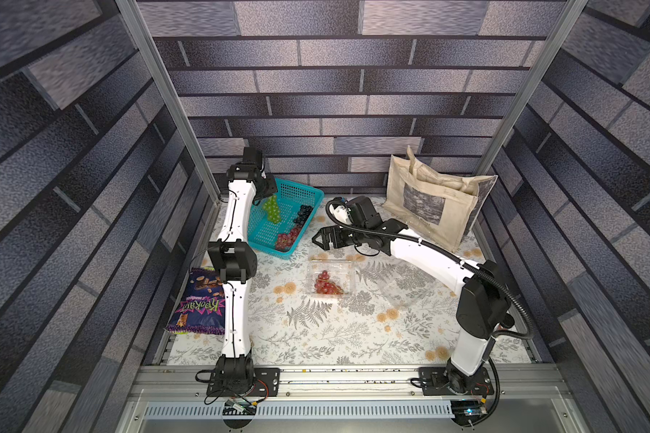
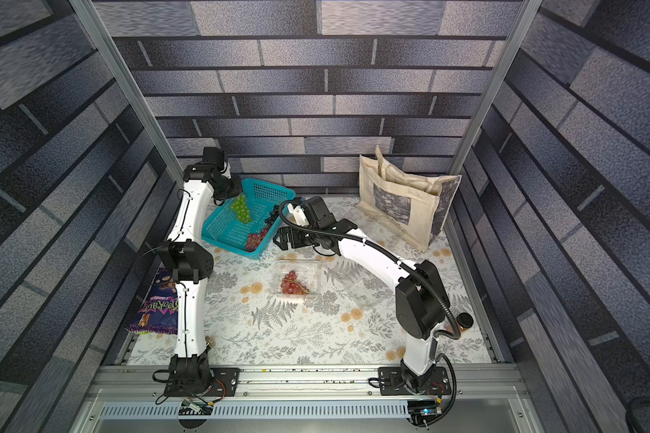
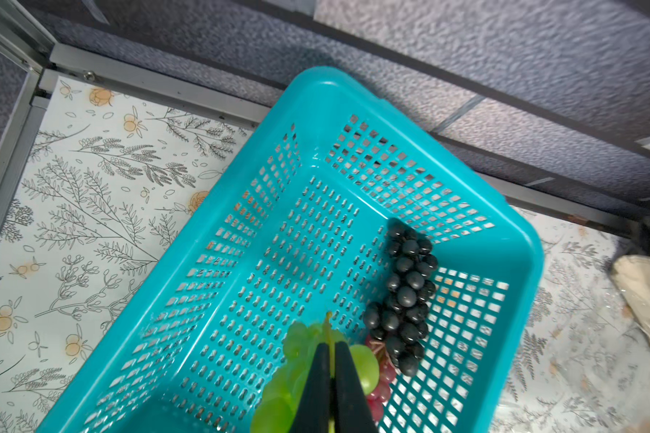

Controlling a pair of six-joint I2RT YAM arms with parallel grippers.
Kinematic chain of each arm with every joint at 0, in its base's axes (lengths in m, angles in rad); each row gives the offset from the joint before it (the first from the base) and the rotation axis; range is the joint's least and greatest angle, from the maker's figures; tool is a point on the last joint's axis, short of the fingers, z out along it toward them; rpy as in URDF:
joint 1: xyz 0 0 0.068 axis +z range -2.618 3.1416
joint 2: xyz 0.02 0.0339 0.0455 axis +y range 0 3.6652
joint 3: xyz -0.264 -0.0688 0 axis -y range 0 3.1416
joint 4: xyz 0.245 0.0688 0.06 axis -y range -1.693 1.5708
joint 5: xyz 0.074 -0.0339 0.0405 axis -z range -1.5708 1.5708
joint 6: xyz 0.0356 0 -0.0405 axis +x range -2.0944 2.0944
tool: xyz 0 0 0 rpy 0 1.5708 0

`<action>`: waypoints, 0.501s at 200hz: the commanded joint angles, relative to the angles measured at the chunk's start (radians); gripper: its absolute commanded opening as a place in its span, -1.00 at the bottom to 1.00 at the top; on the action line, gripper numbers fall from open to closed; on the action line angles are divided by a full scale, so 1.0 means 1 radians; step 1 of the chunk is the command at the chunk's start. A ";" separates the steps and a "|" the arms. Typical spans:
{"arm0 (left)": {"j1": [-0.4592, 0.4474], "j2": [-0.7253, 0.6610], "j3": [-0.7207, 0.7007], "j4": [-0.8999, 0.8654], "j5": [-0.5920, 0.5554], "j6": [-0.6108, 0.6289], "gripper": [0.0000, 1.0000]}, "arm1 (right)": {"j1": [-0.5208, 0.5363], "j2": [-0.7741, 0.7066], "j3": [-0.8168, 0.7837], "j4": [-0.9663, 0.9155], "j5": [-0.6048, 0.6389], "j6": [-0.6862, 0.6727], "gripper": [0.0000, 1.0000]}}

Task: Pack grapes into containers
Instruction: Pick up the grape from the basket.

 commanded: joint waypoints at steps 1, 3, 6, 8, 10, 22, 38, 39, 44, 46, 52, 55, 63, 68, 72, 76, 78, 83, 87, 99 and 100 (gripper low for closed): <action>-0.022 -0.151 -0.029 -0.004 0.022 -0.018 -1.00 | 0.011 -0.083 -0.029 -0.014 0.024 0.007 1.00; -0.025 -0.160 -0.034 -0.003 0.023 -0.020 -1.00 | 0.012 -0.086 -0.031 -0.016 0.025 0.007 1.00; -0.029 -0.171 -0.042 -0.002 0.026 -0.022 -1.00 | 0.011 -0.092 -0.035 -0.020 0.029 0.008 1.00; -0.032 -0.178 -0.046 -0.002 0.029 -0.022 -1.00 | 0.012 -0.096 -0.038 -0.022 0.032 0.008 1.00; -0.035 -0.185 -0.050 -0.003 0.030 -0.023 -1.00 | 0.012 -0.099 -0.041 -0.024 0.034 0.008 1.00; -0.060 -0.229 -0.079 -0.005 0.028 -0.025 -1.00 | 0.012 -0.120 -0.055 -0.042 0.055 0.007 1.00; -0.102 -0.284 -0.124 -0.015 0.021 -0.041 -1.00 | 0.012 -0.140 -0.065 -0.082 0.088 0.008 1.00; -0.104 -0.287 -0.126 -0.016 0.022 -0.042 -1.00 | 0.012 -0.141 -0.065 -0.083 0.091 0.008 1.00; -0.121 -0.302 -0.137 -0.022 0.021 -0.042 -1.00 | 0.012 -0.147 -0.068 -0.096 0.099 0.007 1.00; -0.128 -0.309 -0.142 -0.024 0.020 -0.042 -1.00 | 0.012 -0.150 -0.070 -0.100 0.103 0.006 1.00; -0.149 -0.325 -0.155 -0.027 0.014 -0.041 -1.00 | 0.012 -0.161 -0.080 -0.106 0.112 0.006 1.00; -0.160 -0.335 -0.163 -0.028 0.008 -0.041 -1.00 | 0.012 -0.166 -0.085 -0.107 0.114 0.004 1.00; -0.190 -0.358 -0.183 -0.034 -0.005 -0.043 -1.00 | 0.012 -0.186 -0.104 -0.108 0.123 0.005 1.00; -0.206 -0.370 -0.194 -0.037 -0.005 -0.045 -1.00 | 0.011 -0.198 -0.118 -0.108 0.128 0.004 1.00; -0.218 -0.380 -0.204 -0.039 0.001 -0.047 -1.00 | 0.012 -0.207 -0.128 -0.108 0.132 0.005 1.00; -0.229 -0.391 -0.216 -0.040 0.007 -0.048 -1.00 | 0.012 -0.218 -0.141 -0.108 0.136 0.004 1.00; -0.234 -0.396 -0.223 -0.041 0.010 -0.048 -1.00 | 0.012 -0.224 -0.146 -0.108 0.138 0.004 1.00; -0.246 -0.409 -0.240 -0.042 0.013 -0.051 -1.00 | 0.012 -0.235 -0.160 -0.110 0.143 0.003 1.00; -0.257 -0.419 -0.252 -0.044 0.012 -0.052 -1.00 | 0.012 -0.246 -0.170 -0.112 0.147 0.003 1.00; -0.283 -0.447 -0.298 -0.041 0.008 -0.057 -1.00 | 0.012 -0.275 -0.200 -0.131 0.158 -0.002 1.00; -0.285 -0.449 -0.302 -0.041 0.009 -0.058 -1.00 | 0.013 -0.277 -0.204 -0.132 0.159 -0.002 1.00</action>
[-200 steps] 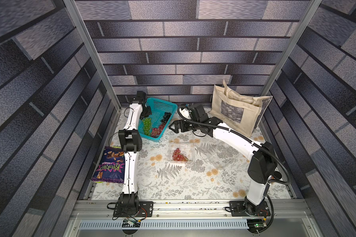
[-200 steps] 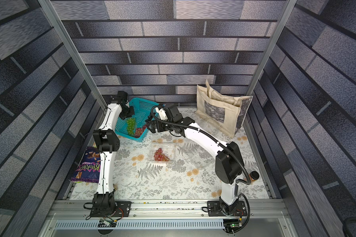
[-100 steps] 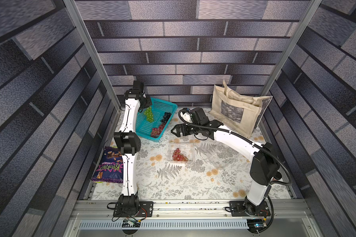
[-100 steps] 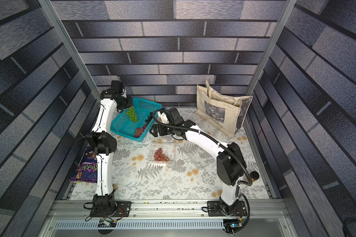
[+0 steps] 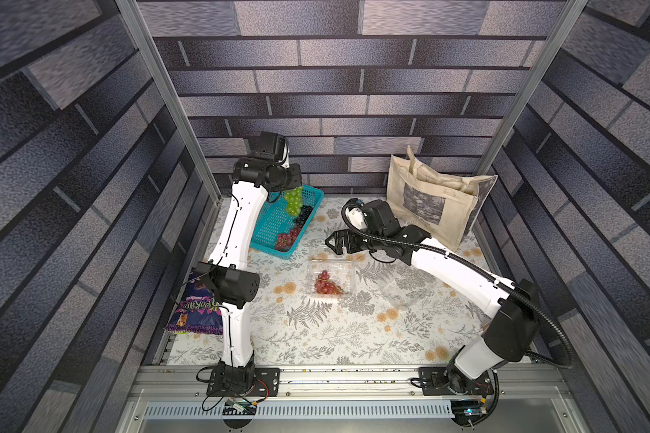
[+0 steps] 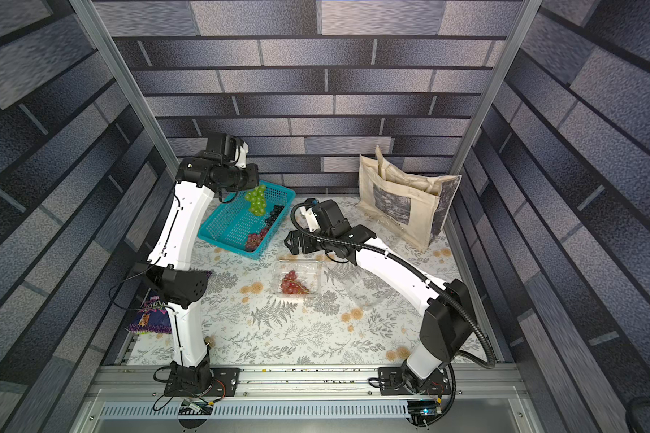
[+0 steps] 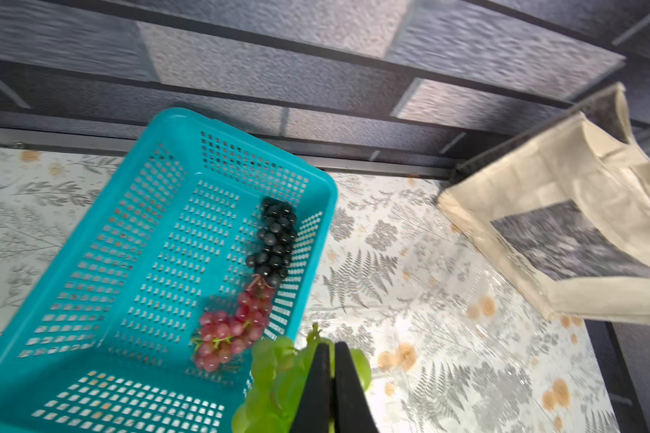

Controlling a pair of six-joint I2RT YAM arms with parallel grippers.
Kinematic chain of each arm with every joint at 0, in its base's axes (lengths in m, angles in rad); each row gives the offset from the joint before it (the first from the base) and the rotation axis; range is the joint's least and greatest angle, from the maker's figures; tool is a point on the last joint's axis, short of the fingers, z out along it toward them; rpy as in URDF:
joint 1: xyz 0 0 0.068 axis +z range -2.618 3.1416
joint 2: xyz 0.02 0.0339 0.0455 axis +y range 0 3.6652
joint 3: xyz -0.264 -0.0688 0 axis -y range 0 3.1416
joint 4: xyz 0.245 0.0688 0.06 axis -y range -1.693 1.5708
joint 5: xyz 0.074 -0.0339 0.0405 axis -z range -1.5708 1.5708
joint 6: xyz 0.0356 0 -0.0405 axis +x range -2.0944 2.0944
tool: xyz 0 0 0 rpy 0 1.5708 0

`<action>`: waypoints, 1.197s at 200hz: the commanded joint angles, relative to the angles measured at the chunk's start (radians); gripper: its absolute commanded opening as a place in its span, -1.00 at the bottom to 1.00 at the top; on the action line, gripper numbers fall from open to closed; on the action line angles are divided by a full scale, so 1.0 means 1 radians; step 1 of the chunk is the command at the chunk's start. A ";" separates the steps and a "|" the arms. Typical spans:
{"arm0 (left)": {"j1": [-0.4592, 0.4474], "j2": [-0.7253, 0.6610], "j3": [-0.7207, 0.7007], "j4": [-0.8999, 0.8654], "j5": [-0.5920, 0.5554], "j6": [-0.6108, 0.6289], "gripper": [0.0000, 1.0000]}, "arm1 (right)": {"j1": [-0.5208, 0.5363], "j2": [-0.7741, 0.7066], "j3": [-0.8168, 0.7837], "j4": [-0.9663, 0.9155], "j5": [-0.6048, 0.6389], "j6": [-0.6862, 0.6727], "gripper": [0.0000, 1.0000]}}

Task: Pack grapes into containers
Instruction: Pick up the grape from the basket, then place the grape into the packing box.

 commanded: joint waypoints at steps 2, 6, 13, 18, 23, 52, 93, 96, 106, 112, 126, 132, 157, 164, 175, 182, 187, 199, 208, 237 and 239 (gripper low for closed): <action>-0.038 -0.059 -0.079 -0.032 0.001 -0.029 -1.00 | 0.009 -0.068 -0.058 -0.061 0.047 -0.003 1.00; -0.046 -0.069 -0.092 -0.030 0.000 -0.030 -1.00 | 0.009 -0.080 -0.072 -0.062 0.051 -0.004 1.00; -0.062 -0.085 -0.127 -0.025 -0.003 -0.035 -1.00 | 0.009 -0.102 -0.102 -0.061 0.056 -0.005 1.00; -0.072 -0.100 -0.155 -0.015 -0.003 -0.038 -1.00 | 0.008 -0.119 -0.121 -0.060 0.058 -0.003 1.00; -0.081 -0.113 -0.188 -0.002 0.000 -0.042 -1.00 | 0.008 -0.133 -0.142 -0.058 0.062 -0.004 1.00; -0.128 -0.204 -0.425 0.122 0.078 -0.116 -1.00 | 0.008 -0.220 -0.249 -0.061 0.068 -0.006 1.00; -0.229 -0.279 -0.691 0.228 0.100 -0.179 -1.00 | 0.008 -0.304 -0.388 -0.075 0.066 -0.003 1.00; -0.234 -0.286 -0.707 0.237 0.098 -0.185 -1.00 | 0.009 -0.310 -0.395 -0.075 0.066 -0.001 1.00; -0.255 -0.304 -0.756 0.259 0.094 -0.201 -1.00 | 0.008 -0.332 -0.420 -0.075 0.070 0.005 1.00; -0.263 -0.313 -0.782 0.275 0.096 -0.217 -1.00 | 0.008 -0.345 -0.434 -0.074 0.075 0.010 1.00; -0.286 -0.333 -0.839 0.312 0.097 -0.241 -1.00 | 0.008 -0.375 -0.465 -0.068 0.086 0.023 1.00; -0.296 -0.339 -0.857 0.324 0.095 -0.252 -1.00 | 0.008 -0.388 -0.478 -0.064 0.088 0.030 1.00; -0.335 -0.347 -0.931 0.398 0.117 -0.310 -1.00 | 0.008 -0.426 -0.536 -0.039 0.090 0.061 1.00; -0.349 -0.344 -0.946 0.414 0.118 -0.319 -1.00 | 0.008 -0.435 -0.550 -0.032 0.093 0.067 1.00; -0.369 -0.337 -0.969 0.435 0.109 -0.331 -1.00 | 0.008 -0.448 -0.568 -0.021 0.095 0.076 1.00; -0.376 -0.335 -0.990 0.456 0.111 -0.340 -1.00 | 0.009 -0.457 -0.579 -0.014 0.097 0.080 1.00; -0.380 -0.334 -1.007 0.474 0.114 -0.348 -1.00 | 0.008 -0.464 -0.587 -0.007 0.099 0.086 1.00; -0.385 -0.332 -1.056 0.527 0.128 -0.367 -1.00 | 0.008 -0.475 -0.598 0.005 0.103 0.089 1.00; -0.388 -0.326 -1.091 0.561 0.137 -0.379 -1.00 | 0.008 -0.477 -0.604 0.012 0.105 0.093 1.00; -0.387 -0.326 -1.177 0.630 0.126 -0.410 -1.00 | 0.010 -0.468 -0.604 0.018 0.101 0.089 1.00; -0.387 -0.326 -1.179 0.632 0.125 -0.411 -1.00 | 0.009 -0.468 -0.605 0.019 0.101 0.089 1.00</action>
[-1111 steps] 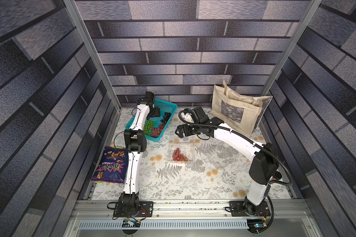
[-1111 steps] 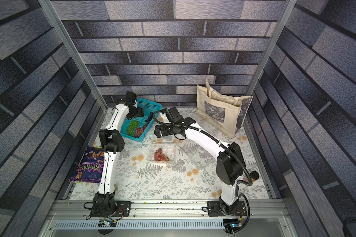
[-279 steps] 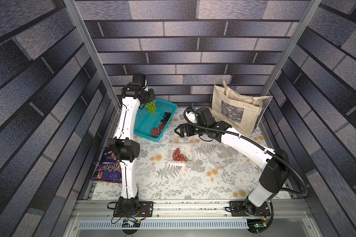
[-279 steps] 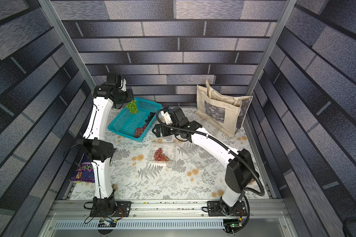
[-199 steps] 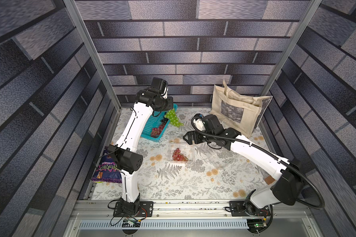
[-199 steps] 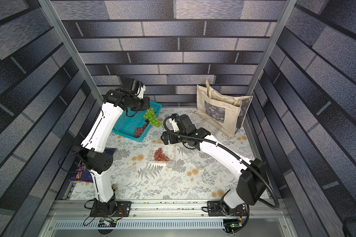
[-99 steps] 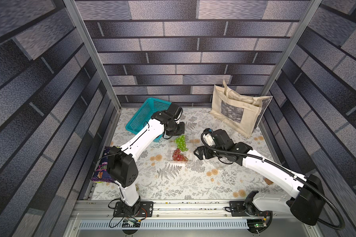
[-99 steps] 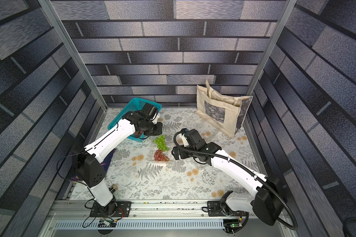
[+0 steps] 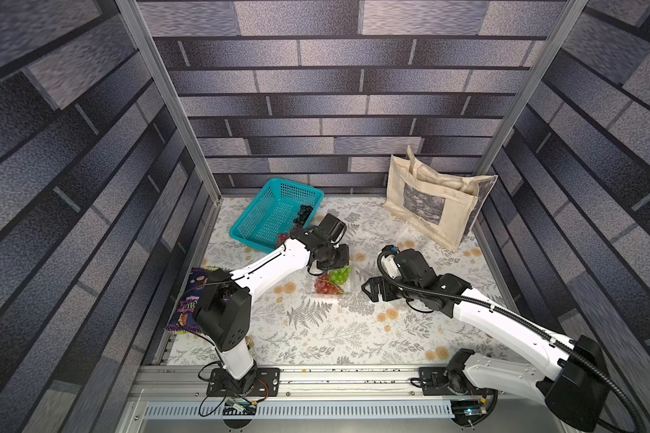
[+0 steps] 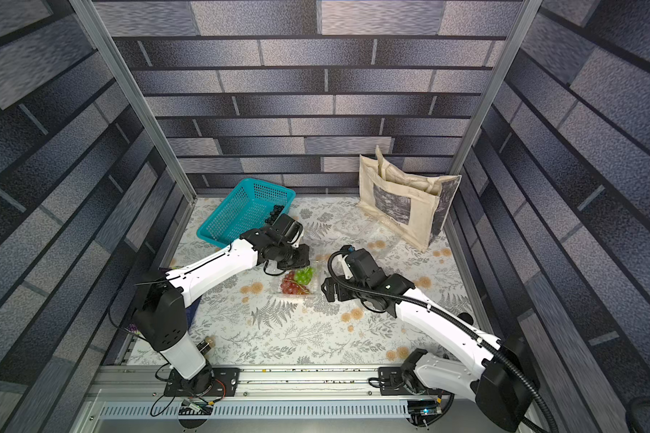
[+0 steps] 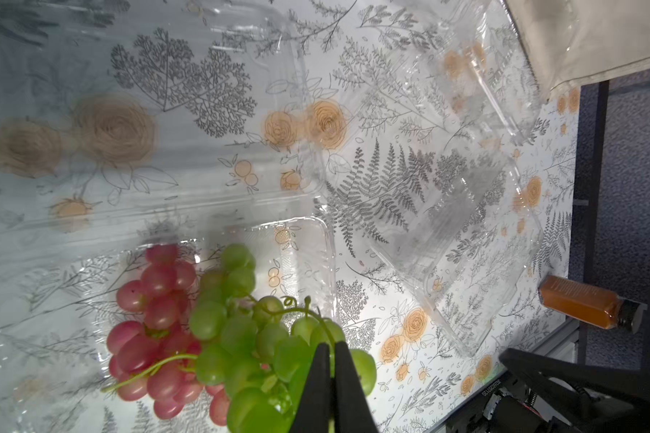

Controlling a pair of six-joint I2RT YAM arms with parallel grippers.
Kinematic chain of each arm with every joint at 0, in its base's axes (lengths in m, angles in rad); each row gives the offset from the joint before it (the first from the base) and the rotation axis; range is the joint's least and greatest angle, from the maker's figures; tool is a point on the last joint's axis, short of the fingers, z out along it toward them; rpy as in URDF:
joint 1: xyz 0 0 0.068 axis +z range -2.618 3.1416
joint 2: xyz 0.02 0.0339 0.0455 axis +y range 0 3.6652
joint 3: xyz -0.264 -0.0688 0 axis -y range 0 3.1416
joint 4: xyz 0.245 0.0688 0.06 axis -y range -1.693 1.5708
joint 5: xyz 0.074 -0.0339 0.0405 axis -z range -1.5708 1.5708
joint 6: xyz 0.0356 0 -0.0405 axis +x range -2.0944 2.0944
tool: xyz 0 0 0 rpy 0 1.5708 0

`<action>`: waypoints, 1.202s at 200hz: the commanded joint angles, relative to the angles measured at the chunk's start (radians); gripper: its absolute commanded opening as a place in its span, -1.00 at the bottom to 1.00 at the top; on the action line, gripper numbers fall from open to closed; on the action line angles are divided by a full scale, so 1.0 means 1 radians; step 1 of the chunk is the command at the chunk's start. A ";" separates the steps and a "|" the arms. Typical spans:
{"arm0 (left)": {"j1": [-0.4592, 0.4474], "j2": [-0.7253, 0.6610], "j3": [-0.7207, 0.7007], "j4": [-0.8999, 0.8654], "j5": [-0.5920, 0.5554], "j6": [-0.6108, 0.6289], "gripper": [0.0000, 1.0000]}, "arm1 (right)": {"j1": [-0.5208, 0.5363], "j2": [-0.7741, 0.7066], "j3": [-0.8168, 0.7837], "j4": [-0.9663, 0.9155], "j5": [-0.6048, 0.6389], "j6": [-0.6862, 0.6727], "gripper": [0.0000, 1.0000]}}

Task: Pack grapes into containers
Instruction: Place the grape into the packing box.

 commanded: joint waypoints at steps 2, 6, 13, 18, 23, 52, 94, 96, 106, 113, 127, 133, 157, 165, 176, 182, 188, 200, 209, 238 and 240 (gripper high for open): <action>0.002 -0.014 -0.052 0.095 0.006 -0.047 -1.00 | 0.010 -0.009 -0.013 0.037 0.016 0.013 1.00; 0.003 -0.013 -0.057 0.098 0.005 -0.044 -1.00 | 0.010 -0.009 -0.013 0.039 0.016 0.013 1.00; 0.006 -0.009 -0.062 0.098 0.000 -0.038 -1.00 | 0.010 -0.008 -0.013 0.042 0.014 0.010 1.00; 0.006 -0.007 -0.065 0.097 -0.003 -0.036 -1.00 | 0.010 -0.005 -0.014 0.043 0.013 0.010 1.00; 0.009 -0.005 -0.068 0.097 -0.003 -0.032 -1.00 | 0.010 -0.001 -0.013 0.045 0.013 0.008 1.00; 0.030 0.005 -0.093 0.111 0.001 -0.022 -1.00 | 0.010 0.023 -0.013 0.058 0.002 0.008 1.00; 0.093 0.003 -0.123 0.110 -0.007 -0.001 -1.00 | 0.011 0.038 -0.019 0.089 -0.009 0.022 1.00; 0.097 0.003 -0.124 0.111 -0.006 0.000 -1.00 | 0.011 0.040 -0.019 0.089 -0.009 0.022 1.00; 0.109 0.009 -0.126 0.112 0.002 0.007 -1.00 | 0.011 0.043 -0.019 0.094 -0.011 0.022 1.00; 0.117 0.014 -0.125 0.108 0.006 0.017 -1.00 | 0.011 0.047 -0.017 0.095 -0.013 0.021 1.00; 0.124 0.023 -0.124 0.097 -0.005 0.034 -1.00 | 0.011 0.053 -0.013 0.099 -0.018 0.020 1.00; 0.127 0.027 -0.124 0.089 -0.017 0.040 -1.00 | 0.012 0.057 -0.012 0.099 -0.018 0.019 1.00; 0.132 0.046 -0.114 0.068 -0.032 0.055 -1.00 | 0.013 0.065 -0.007 0.107 -0.018 0.019 1.00; 0.129 0.051 -0.109 0.062 -0.032 0.059 -1.00 | 0.012 0.067 -0.006 0.110 -0.018 0.019 1.00; 0.119 0.063 -0.096 0.037 -0.058 0.073 -0.98 | 0.014 0.075 -0.004 0.114 -0.018 0.019 1.00; 0.115 0.070 -0.091 0.022 -0.077 0.080 -0.94 | 0.012 0.079 -0.002 0.115 -0.019 0.019 1.00; 0.112 0.077 -0.084 0.005 -0.097 0.084 -0.90 | 0.013 0.084 0.001 0.119 -0.020 0.019 1.00; 0.110 0.093 -0.070 -0.033 -0.125 0.085 -0.77 | 0.014 0.093 0.005 0.122 -0.022 0.019 1.00; 0.110 0.098 -0.063 -0.054 -0.140 0.087 -0.70 | 0.014 0.099 0.009 0.124 -0.025 0.017 1.00; 0.108 0.096 -0.053 -0.085 -0.175 0.105 -0.10 | 0.015 0.121 0.016 0.137 -0.023 0.021 1.00; 0.108 0.094 -0.053 -0.084 -0.173 0.106 -0.05 | 0.014 0.122 0.015 0.138 -0.022 0.022 1.00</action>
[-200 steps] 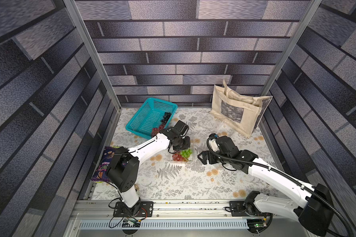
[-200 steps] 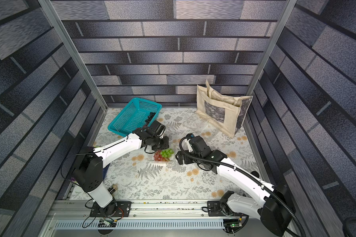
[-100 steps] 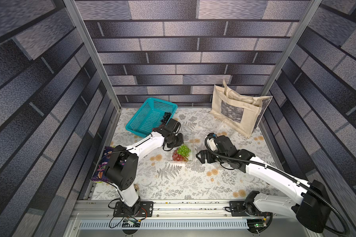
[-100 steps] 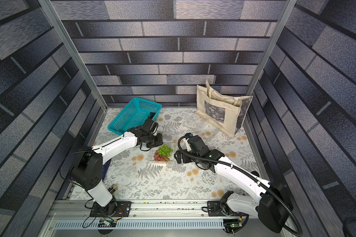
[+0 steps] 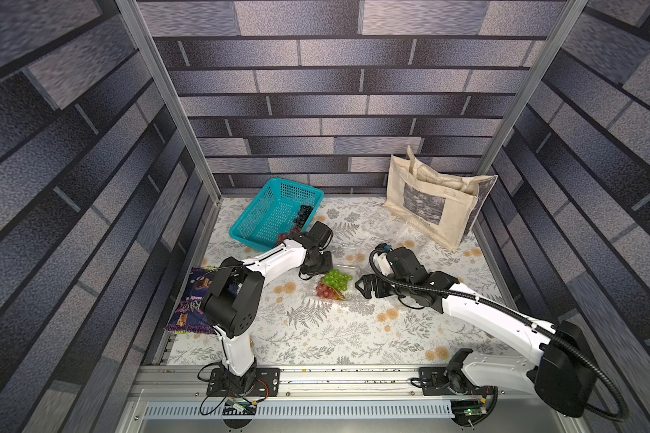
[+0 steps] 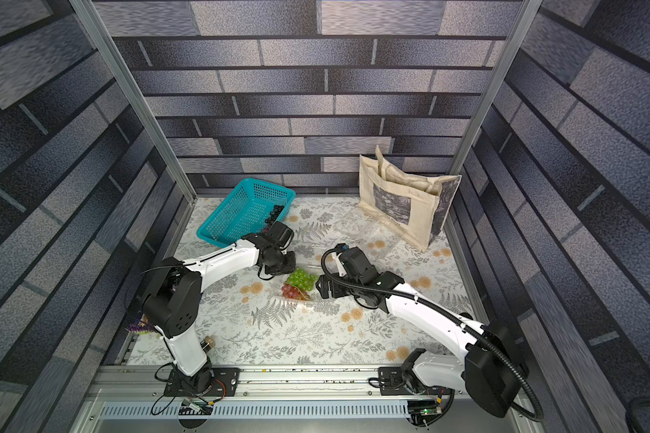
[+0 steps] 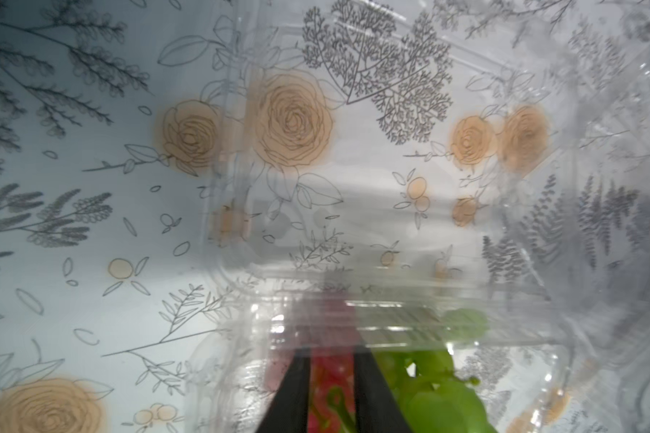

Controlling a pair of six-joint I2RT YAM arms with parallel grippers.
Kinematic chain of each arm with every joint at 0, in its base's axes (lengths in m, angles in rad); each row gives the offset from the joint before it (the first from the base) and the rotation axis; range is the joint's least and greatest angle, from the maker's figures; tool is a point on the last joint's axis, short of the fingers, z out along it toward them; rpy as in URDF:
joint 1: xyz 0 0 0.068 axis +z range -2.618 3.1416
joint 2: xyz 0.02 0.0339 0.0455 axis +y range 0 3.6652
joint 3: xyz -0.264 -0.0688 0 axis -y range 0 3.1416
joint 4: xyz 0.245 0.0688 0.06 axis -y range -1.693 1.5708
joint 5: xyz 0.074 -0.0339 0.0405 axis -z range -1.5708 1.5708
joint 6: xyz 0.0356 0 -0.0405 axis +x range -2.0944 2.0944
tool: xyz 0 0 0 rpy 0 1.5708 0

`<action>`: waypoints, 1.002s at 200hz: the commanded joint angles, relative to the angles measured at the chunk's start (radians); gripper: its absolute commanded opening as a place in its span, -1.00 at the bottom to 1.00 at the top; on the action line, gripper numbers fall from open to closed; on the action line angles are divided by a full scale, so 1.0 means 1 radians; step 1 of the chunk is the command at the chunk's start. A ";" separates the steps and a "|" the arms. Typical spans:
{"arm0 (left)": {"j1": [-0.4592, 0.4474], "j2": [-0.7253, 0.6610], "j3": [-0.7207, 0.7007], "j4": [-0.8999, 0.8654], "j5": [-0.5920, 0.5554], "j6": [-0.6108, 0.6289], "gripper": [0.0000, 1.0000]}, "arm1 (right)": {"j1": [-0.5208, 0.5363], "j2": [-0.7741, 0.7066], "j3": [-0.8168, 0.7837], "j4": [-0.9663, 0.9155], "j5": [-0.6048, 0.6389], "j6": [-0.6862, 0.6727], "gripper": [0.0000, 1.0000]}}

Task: Pack grapes into containers
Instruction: Place the grape into the packing box, then adjust the basket at the center of the board.

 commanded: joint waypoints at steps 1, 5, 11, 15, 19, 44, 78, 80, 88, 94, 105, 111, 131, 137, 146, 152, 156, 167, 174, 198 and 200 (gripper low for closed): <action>-0.003 -0.007 0.028 -0.071 -0.051 0.037 -0.03 | 0.008 0.019 0.018 0.029 -0.009 0.014 1.00; -0.003 -0.007 0.030 -0.072 -0.050 0.039 0.00 | 0.008 0.021 0.019 0.032 -0.008 0.018 1.00; -0.001 -0.009 0.036 -0.078 -0.050 0.043 0.03 | 0.010 0.025 0.020 0.035 -0.006 0.019 1.00; -0.003 -0.011 0.039 -0.079 -0.050 0.045 0.05 | 0.008 0.029 0.021 0.035 -0.004 0.021 1.00; -0.003 -0.012 0.043 -0.081 -0.050 0.047 0.08 | 0.008 0.033 0.023 0.035 -0.002 0.024 1.00; -0.003 -0.040 0.060 -0.074 -0.049 0.047 0.23 | 0.008 0.044 0.029 0.040 -0.002 0.033 1.00; -0.003 -0.066 0.099 -0.061 -0.038 0.040 0.32 | 0.009 0.043 0.033 0.033 0.001 0.034 1.00; -0.003 -0.065 0.102 -0.060 -0.038 0.040 0.33 | 0.008 0.043 0.034 0.032 0.001 0.033 1.00; -0.003 -0.064 0.113 -0.066 -0.038 0.040 0.34 | 0.009 0.044 0.037 0.027 0.004 0.031 1.00; -0.003 -0.064 0.123 -0.068 -0.035 0.041 0.34 | 0.008 0.045 0.038 0.024 0.008 0.031 1.00; -0.001 -0.064 0.137 -0.071 -0.030 0.040 0.37 | 0.008 0.049 0.041 0.020 0.012 0.032 1.00; 0.000 -0.065 0.144 -0.072 -0.031 0.040 0.40 | 0.008 0.050 0.042 0.020 0.013 0.033 1.00; 0.003 -0.068 0.158 -0.072 -0.031 0.040 0.48 | 0.008 0.055 0.045 0.025 0.013 0.040 1.00; 0.005 -0.068 0.160 -0.072 -0.029 0.039 0.53 | 0.008 0.056 0.046 0.027 0.013 0.041 1.00; 0.011 -0.068 0.160 -0.067 -0.027 0.035 0.57 | 0.008 0.059 0.050 0.029 0.012 0.044 1.00; 0.016 -0.069 0.158 -0.064 -0.027 0.032 0.58 | 0.009 0.064 0.053 0.029 0.012 0.045 1.00; 0.019 -0.070 0.158 -0.061 -0.026 0.032 0.59 | 0.008 0.066 0.057 0.029 0.013 0.046 1.00; 0.027 -0.068 0.156 -0.060 -0.029 0.028 0.71 | 0.009 0.075 0.067 0.027 0.010 0.047 1.00; 0.032 -0.068 0.154 -0.056 -0.028 0.024 0.74 | 0.008 0.082 0.075 0.026 0.006 0.049 1.00; 0.045 -0.057 0.152 -0.057 -0.044 0.026 1.00 | 0.008 0.101 0.091 0.029 -0.001 0.049 1.00; 0.046 -0.056 0.152 -0.059 -0.046 0.026 1.00 | 0.008 0.102 0.092 0.029 -0.001 0.049 1.00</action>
